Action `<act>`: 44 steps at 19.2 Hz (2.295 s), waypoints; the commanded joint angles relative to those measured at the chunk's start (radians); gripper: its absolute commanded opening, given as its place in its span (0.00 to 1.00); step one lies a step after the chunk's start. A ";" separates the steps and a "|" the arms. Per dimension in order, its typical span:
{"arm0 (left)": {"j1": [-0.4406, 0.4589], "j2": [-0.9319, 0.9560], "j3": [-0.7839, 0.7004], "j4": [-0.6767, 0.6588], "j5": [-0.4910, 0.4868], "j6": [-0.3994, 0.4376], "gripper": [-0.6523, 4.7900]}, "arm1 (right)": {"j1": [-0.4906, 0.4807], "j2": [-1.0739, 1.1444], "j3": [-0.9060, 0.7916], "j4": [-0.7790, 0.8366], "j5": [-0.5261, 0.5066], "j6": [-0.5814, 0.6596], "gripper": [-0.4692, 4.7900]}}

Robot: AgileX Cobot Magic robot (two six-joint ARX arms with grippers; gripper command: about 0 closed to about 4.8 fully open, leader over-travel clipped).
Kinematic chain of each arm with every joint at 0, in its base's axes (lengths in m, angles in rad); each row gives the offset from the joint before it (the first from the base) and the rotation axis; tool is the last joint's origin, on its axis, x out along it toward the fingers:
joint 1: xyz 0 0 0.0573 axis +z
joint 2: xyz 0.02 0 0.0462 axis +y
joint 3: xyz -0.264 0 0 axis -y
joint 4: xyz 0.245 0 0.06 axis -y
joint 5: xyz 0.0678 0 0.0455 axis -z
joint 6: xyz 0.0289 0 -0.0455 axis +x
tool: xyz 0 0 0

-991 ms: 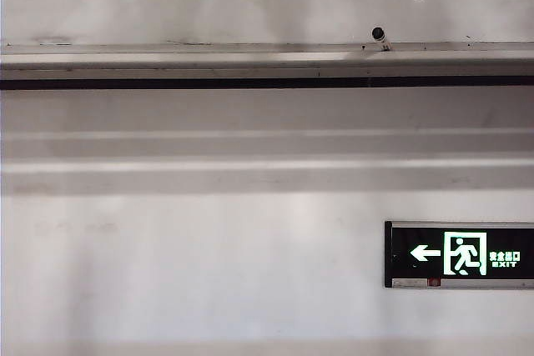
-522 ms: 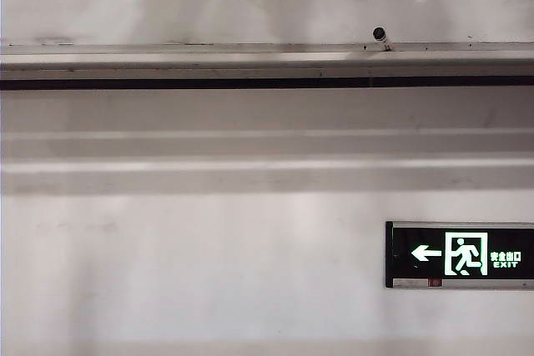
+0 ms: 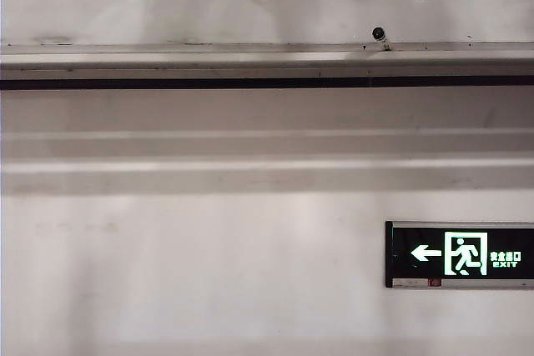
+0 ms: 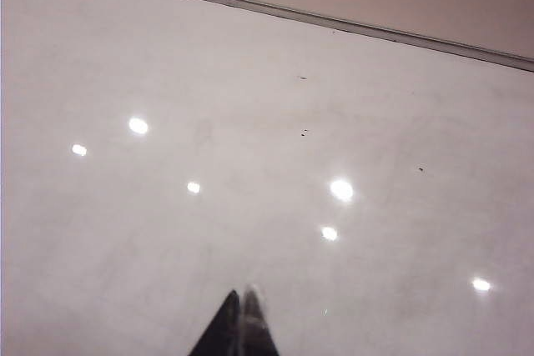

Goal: Wipe the whiteboard clean using the black magnetic whiteboard eraser attached to the whiteboard.

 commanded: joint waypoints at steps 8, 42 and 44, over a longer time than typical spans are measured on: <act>0.001 0.000 0.002 -0.096 -0.028 -0.003 0.39 | 0.002 -0.007 0.003 0.009 0.001 0.005 0.09; 0.002 -0.024 0.002 -0.065 0.060 -0.075 0.39 | 0.002 -0.019 0.003 -0.013 0.000 0.030 0.09; 0.002 -0.024 0.002 -0.060 0.106 -0.106 0.39 | 0.002 -0.019 0.003 -0.014 0.000 0.030 0.09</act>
